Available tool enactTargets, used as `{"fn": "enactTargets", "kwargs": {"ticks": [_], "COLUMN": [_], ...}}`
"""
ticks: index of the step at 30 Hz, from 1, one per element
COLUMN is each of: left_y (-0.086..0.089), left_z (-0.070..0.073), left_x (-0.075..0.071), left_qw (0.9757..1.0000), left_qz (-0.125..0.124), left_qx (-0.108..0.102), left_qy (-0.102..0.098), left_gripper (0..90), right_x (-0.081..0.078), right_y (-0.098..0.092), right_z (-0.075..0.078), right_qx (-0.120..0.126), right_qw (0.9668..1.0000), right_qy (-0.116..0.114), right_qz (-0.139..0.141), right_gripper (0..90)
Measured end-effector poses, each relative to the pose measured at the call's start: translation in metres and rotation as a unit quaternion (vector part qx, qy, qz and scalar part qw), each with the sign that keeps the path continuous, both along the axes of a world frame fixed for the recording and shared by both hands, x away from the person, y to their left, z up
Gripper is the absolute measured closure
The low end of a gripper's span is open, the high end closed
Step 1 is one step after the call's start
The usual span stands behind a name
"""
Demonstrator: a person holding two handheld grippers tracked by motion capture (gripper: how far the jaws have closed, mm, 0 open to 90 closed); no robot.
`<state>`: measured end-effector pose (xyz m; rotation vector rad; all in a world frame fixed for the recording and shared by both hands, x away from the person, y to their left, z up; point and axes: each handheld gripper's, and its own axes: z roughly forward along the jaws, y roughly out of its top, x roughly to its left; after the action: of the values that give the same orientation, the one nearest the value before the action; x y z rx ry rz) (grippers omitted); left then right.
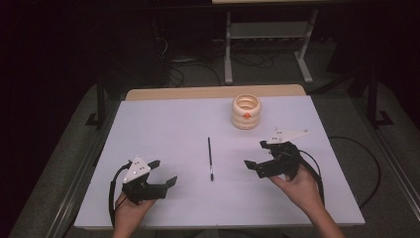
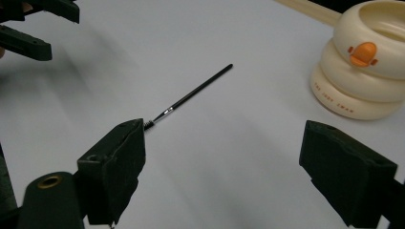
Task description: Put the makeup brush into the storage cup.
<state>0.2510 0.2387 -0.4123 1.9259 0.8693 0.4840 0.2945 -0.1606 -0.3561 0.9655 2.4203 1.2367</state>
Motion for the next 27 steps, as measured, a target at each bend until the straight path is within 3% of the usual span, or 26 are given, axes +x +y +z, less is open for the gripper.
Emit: {"fn": "enactTargets", "kwargs": {"ticks": [7, 13, 27], "left_y": [0.001, 0.000, 0.000], "left_z": [0.000, 0.000, 0.000], "left_x": [0.001, 0.001, 0.001], "left_qw": [1.0000, 1.0000, 1.0000], "left_qz": [-0.002, -0.001, -0.001], "left_qx": [0.009, 0.005, 0.004], "left_qy": [0.003, 0.003, 0.004], "left_gripper": [17.7, 17.8, 17.8], "right_x": [0.013, 0.022, 0.056], "right_y": [0.023, 0.038, 0.086], "right_z": [0.005, 0.009, 0.006], "right_qx": [-0.023, -0.026, -0.061], "right_qw": [0.9997, 0.9995, 0.9967], "right_qy": [0.010, 0.013, 0.050], "right_qz": [0.004, 0.012, 0.017], "right_gripper": [15.7, 16.0, 18.2]}}
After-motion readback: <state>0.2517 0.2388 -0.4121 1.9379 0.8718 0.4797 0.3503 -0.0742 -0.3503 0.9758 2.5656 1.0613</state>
